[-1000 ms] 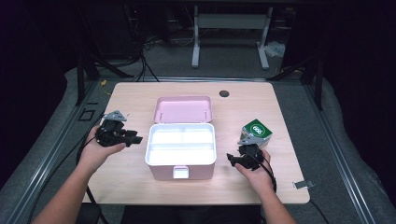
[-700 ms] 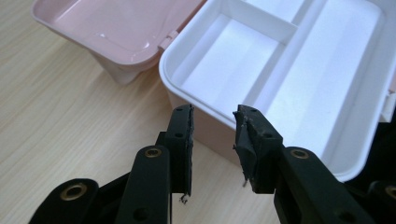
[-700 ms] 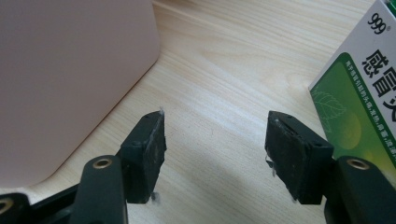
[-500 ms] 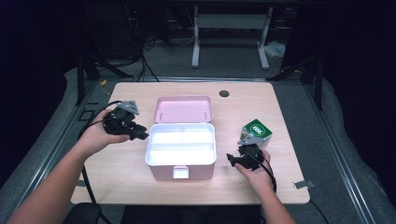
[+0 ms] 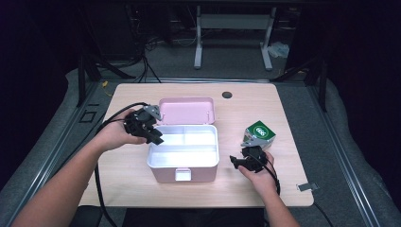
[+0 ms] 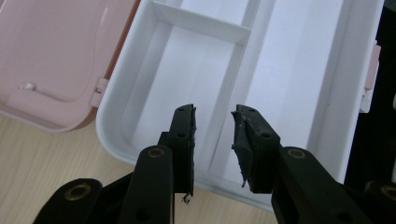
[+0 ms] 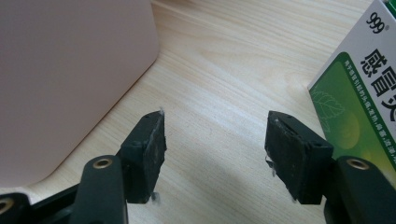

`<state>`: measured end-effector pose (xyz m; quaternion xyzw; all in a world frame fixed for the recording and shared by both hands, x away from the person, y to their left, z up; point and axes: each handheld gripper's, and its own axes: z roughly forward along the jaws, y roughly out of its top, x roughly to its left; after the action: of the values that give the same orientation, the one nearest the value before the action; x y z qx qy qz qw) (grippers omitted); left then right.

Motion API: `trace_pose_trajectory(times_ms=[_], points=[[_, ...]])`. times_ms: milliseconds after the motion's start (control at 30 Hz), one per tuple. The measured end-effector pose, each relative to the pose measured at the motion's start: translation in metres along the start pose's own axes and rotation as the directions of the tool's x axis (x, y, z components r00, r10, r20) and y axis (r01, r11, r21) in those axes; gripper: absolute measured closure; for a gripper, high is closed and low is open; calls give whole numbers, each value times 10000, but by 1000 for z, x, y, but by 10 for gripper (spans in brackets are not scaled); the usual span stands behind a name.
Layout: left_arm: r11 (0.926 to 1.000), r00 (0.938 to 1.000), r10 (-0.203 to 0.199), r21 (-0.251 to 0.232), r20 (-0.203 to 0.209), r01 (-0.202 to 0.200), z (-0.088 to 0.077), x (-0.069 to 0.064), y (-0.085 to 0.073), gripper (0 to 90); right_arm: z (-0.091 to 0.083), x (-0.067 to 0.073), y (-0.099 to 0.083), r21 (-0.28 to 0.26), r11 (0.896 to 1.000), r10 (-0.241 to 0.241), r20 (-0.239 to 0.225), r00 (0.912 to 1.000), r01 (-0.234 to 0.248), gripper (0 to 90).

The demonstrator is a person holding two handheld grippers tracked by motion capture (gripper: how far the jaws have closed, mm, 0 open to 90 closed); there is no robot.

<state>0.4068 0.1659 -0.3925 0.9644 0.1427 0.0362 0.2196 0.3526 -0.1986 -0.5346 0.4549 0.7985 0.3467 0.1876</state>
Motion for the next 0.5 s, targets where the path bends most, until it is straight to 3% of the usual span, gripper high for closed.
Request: trace_pose_trajectory(times_ms=[267, 400, 500], points=[[9940, 9983, 562, 934, 172, -576, 18, -2, 18, 706, 1, 0, 0, 41, 10000, 0, -18, 10000, 0, 377], [9902, 9973, 662, 1211, 309, -695, 23, -3, 28, 742, 1, -1, -1, 59, 10000, -24, 18, 10000, 24, 378], [9827, 9950, 923, 1577, 384, -972, 26, -5, 35, 771, 1, -1, -1, 90, 10000, -35, -4, 10000, 36, 380]])
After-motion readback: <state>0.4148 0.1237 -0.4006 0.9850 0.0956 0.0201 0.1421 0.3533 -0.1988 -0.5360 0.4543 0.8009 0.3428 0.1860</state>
